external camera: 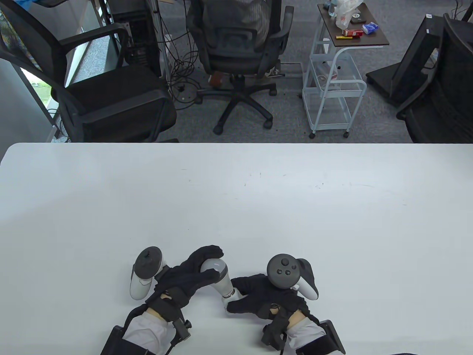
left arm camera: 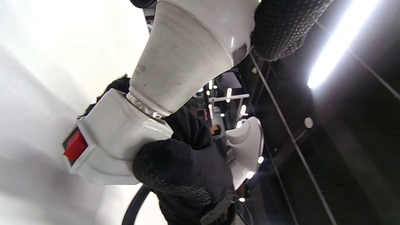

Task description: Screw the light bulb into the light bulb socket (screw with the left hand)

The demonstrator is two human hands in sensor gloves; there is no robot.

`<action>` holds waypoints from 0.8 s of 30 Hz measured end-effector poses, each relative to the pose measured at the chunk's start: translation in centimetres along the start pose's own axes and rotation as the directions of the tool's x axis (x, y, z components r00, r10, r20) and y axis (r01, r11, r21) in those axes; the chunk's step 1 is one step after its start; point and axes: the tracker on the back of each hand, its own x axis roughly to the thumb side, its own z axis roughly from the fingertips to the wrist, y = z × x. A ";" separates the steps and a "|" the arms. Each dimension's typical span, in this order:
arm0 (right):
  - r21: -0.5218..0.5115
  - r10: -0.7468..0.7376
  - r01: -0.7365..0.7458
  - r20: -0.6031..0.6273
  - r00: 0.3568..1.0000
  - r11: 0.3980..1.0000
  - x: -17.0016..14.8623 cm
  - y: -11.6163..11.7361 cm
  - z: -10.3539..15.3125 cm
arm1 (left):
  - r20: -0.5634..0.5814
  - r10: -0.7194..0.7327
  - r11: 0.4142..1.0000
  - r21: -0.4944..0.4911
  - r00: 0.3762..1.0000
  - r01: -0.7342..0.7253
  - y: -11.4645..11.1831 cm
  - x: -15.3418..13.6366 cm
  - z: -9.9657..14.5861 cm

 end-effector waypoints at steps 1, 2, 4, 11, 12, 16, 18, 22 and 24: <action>0.008 -0.014 0.014 0.012 1.000 1.000 0.0 0.0 0.0 | 0.025 0.047 0.999 -0.020 0.999 -0.046 0.1 -0.1 0.0; 0.018 -0.029 0.028 0.022 0.999 0.999 0.0 0.0 0.0 | 0.045 0.089 0.995 -0.040 0.995 -0.087 0.1 -0.2 -0.1; 0.042 -0.066 0.064 0.048 0.997 0.997 0.0 0.0 -0.1 | 0.063 0.165 0.984 -0.084 0.984 -0.160 0.0 -0.4 -0.3; 0.034 -0.070 0.069 0.041 0.997 0.997 -0.2 0.1 -0.1 | 0.042 0.172 0.979 -0.123 0.984 -0.165 -0.1 -0.5 -0.3; 0.024 -0.060 0.060 0.037 0.997 0.998 0.0 0.1 -0.1 | 0.009 0.155 0.982 -0.115 0.988 -0.153 -0.1 -0.5 -0.2; 0.001 -0.013 0.013 0.017 1.000 1.000 0.1 0.1 0.0 | -0.053 -0.017 0.999 -0.029 0.998 0.015 -0.2 -0.2 -0.1; 0.008 -0.014 0.014 0.017 1.000 1.000 0.1 0.1 0.0 | -0.046 -0.054 0.999 -0.009 0.997 0.054 -0.2 0.0 0.0; -0.009 -0.006 0.006 0.029 1.000 1.000 0.2 -0.1 0.1 | 0.008 0.019 1.000 -0.002 1.000 -0.019 0.0 -0.1 0.0; -0.015 -0.001 0.002 0.033 0.999 1.000 0.3 -0.1 0.1 | 0.019 0.035 0.999 -0.012 0.999 -0.035 0.1 -0.2 0.0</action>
